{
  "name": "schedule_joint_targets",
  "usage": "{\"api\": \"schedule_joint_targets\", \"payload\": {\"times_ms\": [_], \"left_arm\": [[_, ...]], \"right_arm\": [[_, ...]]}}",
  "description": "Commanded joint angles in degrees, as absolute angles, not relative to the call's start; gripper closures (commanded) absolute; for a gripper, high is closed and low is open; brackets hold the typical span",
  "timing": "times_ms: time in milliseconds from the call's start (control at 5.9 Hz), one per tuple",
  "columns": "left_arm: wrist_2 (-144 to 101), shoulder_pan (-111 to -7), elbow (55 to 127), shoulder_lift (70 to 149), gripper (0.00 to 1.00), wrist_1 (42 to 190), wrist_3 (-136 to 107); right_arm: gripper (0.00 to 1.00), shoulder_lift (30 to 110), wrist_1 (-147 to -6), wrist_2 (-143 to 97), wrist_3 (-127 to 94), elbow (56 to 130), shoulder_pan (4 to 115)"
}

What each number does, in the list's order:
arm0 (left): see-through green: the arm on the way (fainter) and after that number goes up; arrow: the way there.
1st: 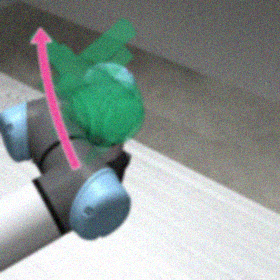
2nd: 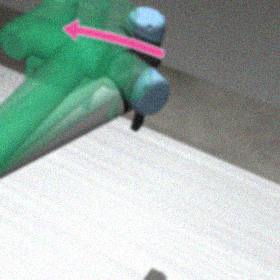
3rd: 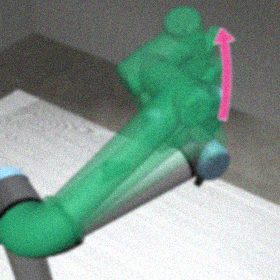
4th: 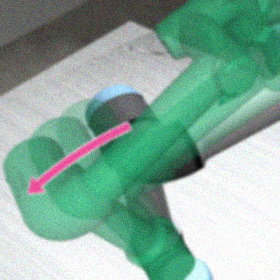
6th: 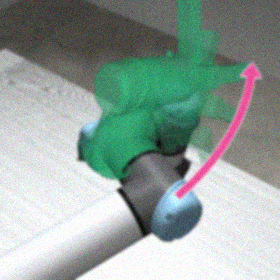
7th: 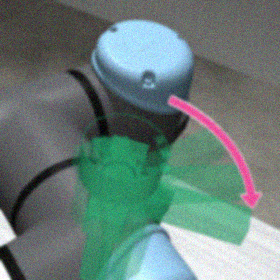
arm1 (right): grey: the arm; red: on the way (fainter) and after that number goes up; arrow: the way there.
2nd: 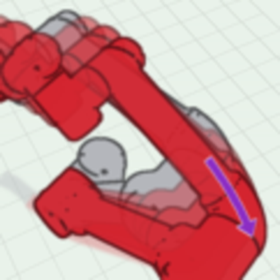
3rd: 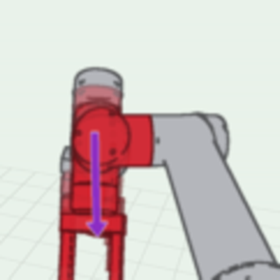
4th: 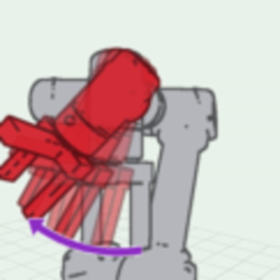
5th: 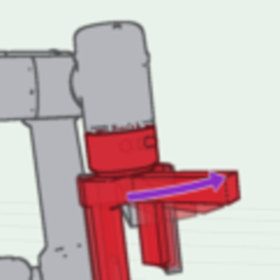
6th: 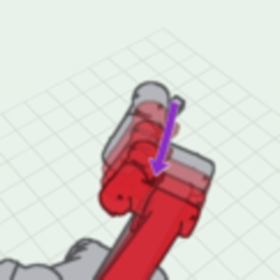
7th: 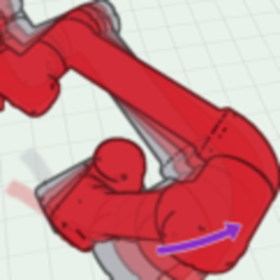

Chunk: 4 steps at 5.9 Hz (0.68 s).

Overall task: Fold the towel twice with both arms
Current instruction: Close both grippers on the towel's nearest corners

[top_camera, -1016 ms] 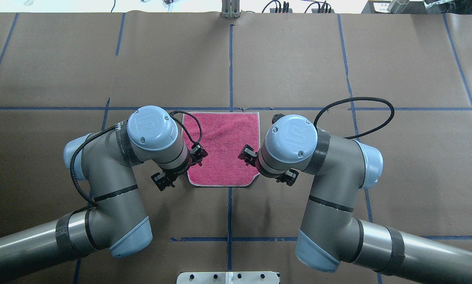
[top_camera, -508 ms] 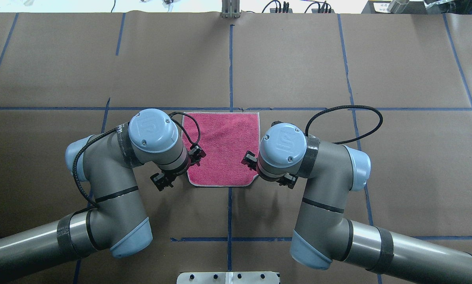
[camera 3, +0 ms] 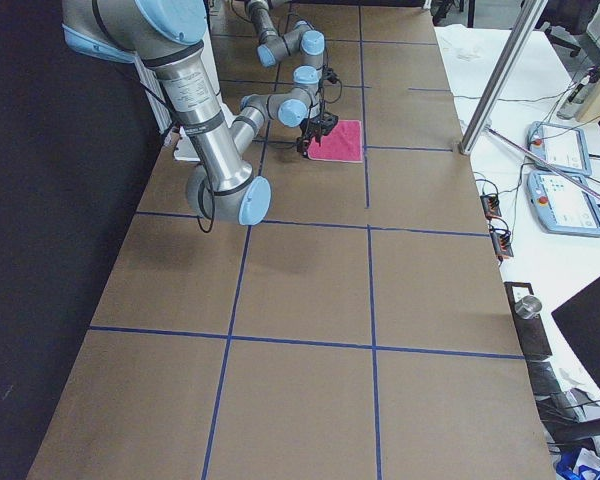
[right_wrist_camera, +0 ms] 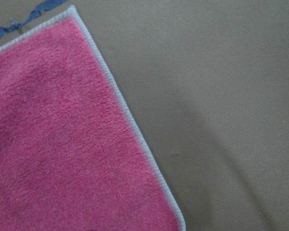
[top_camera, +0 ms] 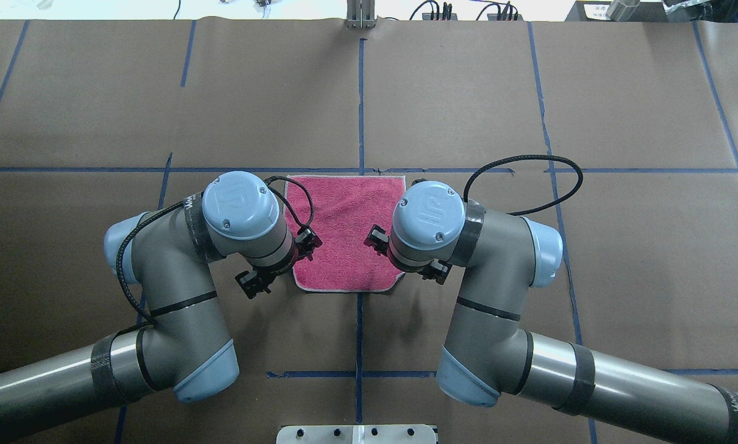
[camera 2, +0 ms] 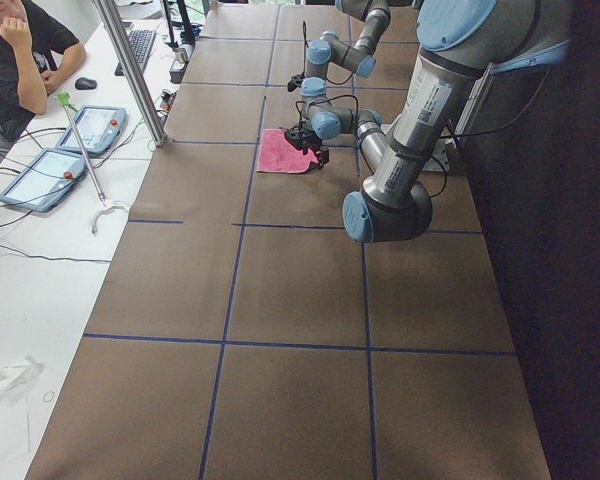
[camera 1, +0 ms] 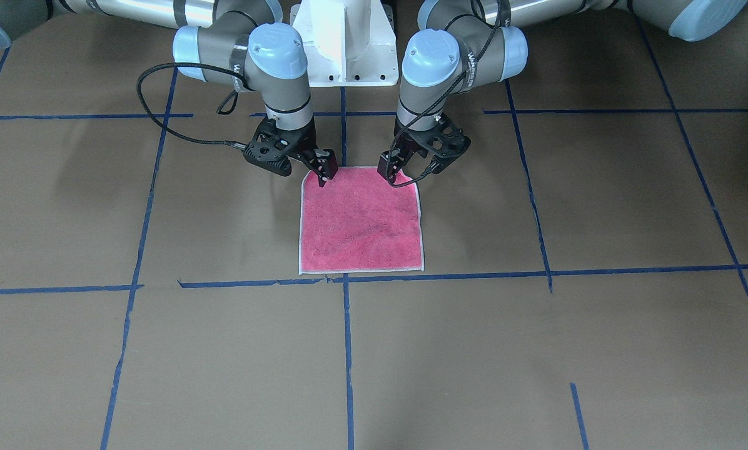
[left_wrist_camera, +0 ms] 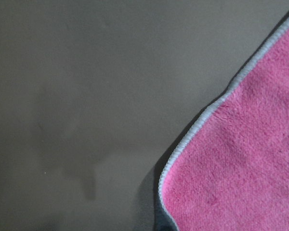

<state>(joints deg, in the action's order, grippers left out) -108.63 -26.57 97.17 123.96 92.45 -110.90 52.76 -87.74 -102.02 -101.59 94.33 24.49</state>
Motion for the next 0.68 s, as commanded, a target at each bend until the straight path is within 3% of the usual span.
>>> {"api": "schedule_joint_targets", "payload": {"times_ms": [0,508], "left_arm": [[-108.63,-26.37,96.07,124.19,0.00,92.72,-110.31],[-108.63,-26.19,94.49,124.19,0.00,95.53,-108.72]], "right_arm": [[0.00,51.85,-87.63,-102.30,-101.60,92.81,24.61],[0.00,52.29,-87.45,-102.57,-101.51,93.08,24.96]]}}
